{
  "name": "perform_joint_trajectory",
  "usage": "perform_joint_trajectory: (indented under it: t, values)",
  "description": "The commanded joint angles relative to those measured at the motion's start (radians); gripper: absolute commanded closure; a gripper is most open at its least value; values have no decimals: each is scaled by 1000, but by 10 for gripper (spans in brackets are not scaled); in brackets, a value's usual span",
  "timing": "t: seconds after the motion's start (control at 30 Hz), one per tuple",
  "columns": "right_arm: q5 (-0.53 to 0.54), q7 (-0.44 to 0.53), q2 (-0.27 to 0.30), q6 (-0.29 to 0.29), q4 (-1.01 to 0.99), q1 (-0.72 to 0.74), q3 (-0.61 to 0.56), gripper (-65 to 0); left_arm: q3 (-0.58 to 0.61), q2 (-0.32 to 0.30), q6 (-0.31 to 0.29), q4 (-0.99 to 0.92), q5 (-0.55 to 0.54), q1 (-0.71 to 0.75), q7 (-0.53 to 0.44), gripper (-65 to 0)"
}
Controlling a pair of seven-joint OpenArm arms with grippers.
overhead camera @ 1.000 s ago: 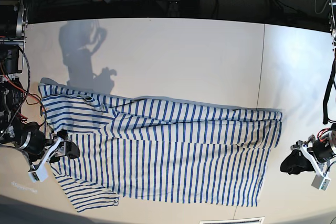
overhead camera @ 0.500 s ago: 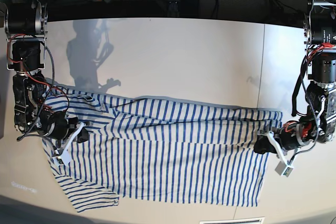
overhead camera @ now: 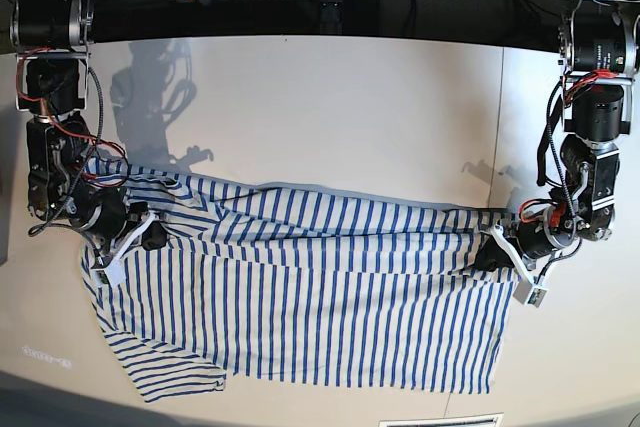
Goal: Fold the T-shirt properly
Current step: 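Lay the lifted shirt edge down, folding it over the body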
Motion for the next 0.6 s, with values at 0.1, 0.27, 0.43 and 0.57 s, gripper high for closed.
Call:
perform_joint_trajectory:
  t: [0.1,0.27,0.43,0.57]
  values:
    - [-19,-83,19,30,80,-108,10,0,0,-44,-19,110,21,103,73,0]
    - [-10,-104,18,31,266,-269,90,0,0,-116,-19,320,-41,266,89,0]
    - [26,-160,21,31,415,-399,195,0,-21,-152,-18,519,-70,424,100,0]
    - [71,-175,36,31,483,-479,251,0,-66,-151,-18,630,-83,523,129,0]
